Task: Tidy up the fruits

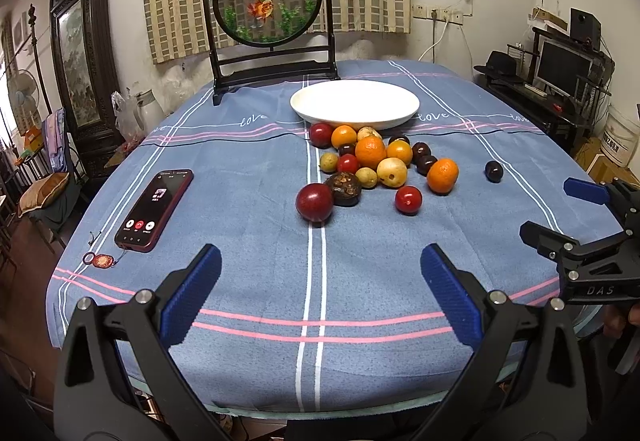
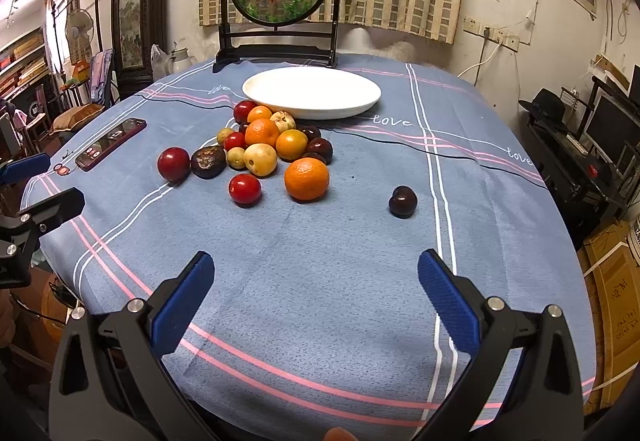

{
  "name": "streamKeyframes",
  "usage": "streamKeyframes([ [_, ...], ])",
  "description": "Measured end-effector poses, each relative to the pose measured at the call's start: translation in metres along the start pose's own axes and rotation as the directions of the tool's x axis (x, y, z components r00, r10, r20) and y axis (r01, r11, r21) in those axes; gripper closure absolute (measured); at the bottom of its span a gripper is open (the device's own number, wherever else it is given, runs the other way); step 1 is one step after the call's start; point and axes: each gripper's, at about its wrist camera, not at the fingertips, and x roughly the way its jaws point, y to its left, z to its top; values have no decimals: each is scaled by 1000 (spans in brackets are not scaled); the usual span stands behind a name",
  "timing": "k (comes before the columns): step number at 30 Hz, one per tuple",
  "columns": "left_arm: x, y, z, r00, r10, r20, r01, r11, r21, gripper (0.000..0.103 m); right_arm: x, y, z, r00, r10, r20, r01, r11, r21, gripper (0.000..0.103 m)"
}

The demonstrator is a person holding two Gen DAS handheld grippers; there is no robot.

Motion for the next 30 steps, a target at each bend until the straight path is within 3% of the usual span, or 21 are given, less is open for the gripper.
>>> streamKeyframes([
  [30,5,-2,5,1000,-1,-31,1,1000,-3,2,-1,-10,0,995,96,11,-96,994,46,1],
])
